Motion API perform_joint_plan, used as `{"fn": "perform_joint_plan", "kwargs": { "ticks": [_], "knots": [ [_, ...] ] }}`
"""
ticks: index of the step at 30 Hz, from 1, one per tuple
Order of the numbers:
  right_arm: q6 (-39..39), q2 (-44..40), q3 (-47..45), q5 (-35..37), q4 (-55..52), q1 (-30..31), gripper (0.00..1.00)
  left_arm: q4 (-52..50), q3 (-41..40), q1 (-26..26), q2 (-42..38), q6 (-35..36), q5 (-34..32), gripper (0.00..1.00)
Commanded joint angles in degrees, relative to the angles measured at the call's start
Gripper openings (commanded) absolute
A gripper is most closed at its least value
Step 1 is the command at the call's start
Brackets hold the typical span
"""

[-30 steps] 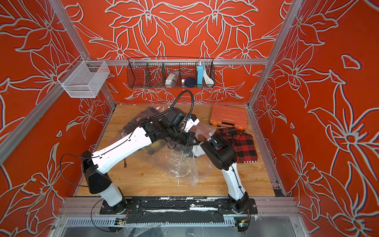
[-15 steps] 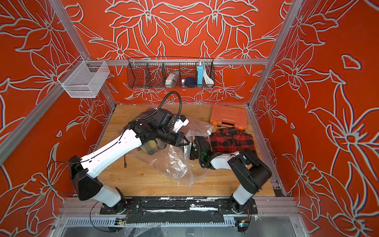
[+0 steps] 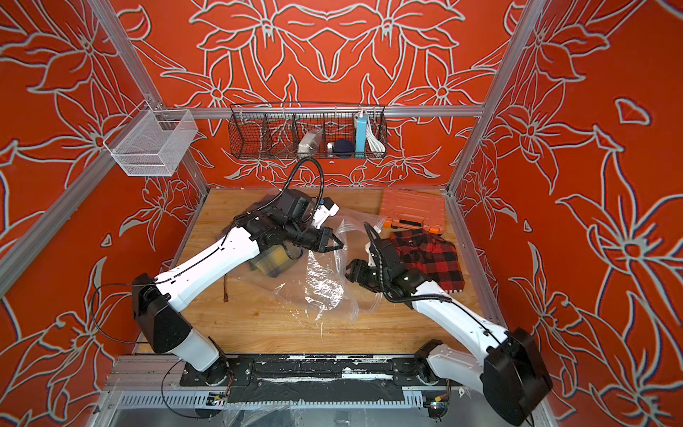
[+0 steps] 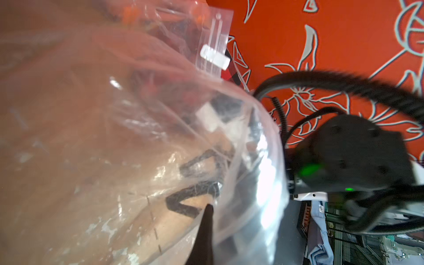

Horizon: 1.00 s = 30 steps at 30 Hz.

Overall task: Place the folded shirt into the vacuum bag
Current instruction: Place the shirt in the vacuum bag, then adjust the vacuum bag at the center of the board.

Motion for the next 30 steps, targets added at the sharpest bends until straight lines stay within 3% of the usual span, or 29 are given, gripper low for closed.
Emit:
{"fn": "perform_joint_plan", "kwargs": {
  "ticks": [1,9,13,19,25,28,30],
  "knots": [
    [-7.7,-3.0,4.9,1.9,-14.7,-4.9,0.72,3.0,-2.9,0.6,-0.1,-0.4,-0.1,0.00],
    [-18.6,1.0,17.5,1.4,-24.6,-20.0,0.84,9.3,-13.9,-1.6,-5.6,-3.6,0.9,0.00],
    [-21.1,5.9,22.5,2.3,-25.2,-20.7,0.87,10.4,-16.4,-1.9,-7.3,-4.2,0.8,0.00],
    [-20.5,13.5,24.2,-5.8,-18.3,-19.8,0.86,10.7,-16.7,-2.6,-7.6,-4.3,1.3,0.00],
    [-21.5,19.5,26.3,-10.0,-15.6,-18.5,0.69,10.6,-17.3,-3.7,-8.6,-4.8,0.7,0.03],
    [-20.7,19.8,25.0,-10.9,-13.1,-18.5,0.56,10.2,-18.6,-3.7,-9.7,-5.2,-0.4,0.12],
    [-20.7,20.1,24.4,-10.8,-12.2,-18.7,0.41,9.4,-19.5,-3.7,-10.9,-5.2,-2.0,0.23]
  ]
}}
